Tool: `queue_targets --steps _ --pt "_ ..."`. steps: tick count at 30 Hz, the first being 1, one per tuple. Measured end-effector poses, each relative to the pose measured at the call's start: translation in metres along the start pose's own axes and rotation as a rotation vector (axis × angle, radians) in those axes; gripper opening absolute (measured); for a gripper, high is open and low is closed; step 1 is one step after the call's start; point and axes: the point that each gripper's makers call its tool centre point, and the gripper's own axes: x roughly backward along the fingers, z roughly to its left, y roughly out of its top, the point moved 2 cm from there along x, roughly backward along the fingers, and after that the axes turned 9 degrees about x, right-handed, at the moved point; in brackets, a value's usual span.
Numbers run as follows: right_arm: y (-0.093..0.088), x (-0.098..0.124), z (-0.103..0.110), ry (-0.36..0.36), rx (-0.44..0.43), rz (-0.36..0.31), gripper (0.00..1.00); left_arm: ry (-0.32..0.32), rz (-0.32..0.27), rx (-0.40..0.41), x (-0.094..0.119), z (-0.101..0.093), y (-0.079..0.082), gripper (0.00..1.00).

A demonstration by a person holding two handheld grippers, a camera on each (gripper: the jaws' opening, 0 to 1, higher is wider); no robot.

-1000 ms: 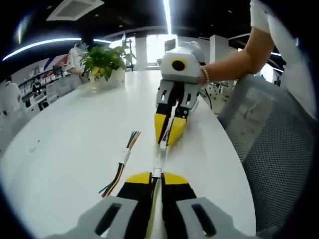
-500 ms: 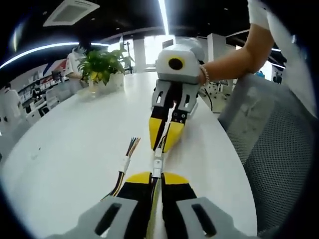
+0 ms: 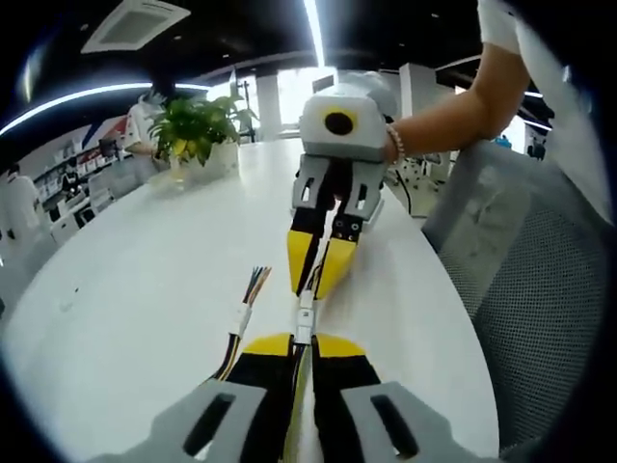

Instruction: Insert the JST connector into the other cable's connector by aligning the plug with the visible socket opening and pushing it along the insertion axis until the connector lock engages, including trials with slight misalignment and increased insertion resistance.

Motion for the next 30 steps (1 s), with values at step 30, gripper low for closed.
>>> queue_targets --steps 30 --pt "0.0077 -0.0034 0.0022 0.019 0.06 0.028 0.03 -0.003 -0.004 -0.001 -0.0003 -0.002 0.004 0.0"
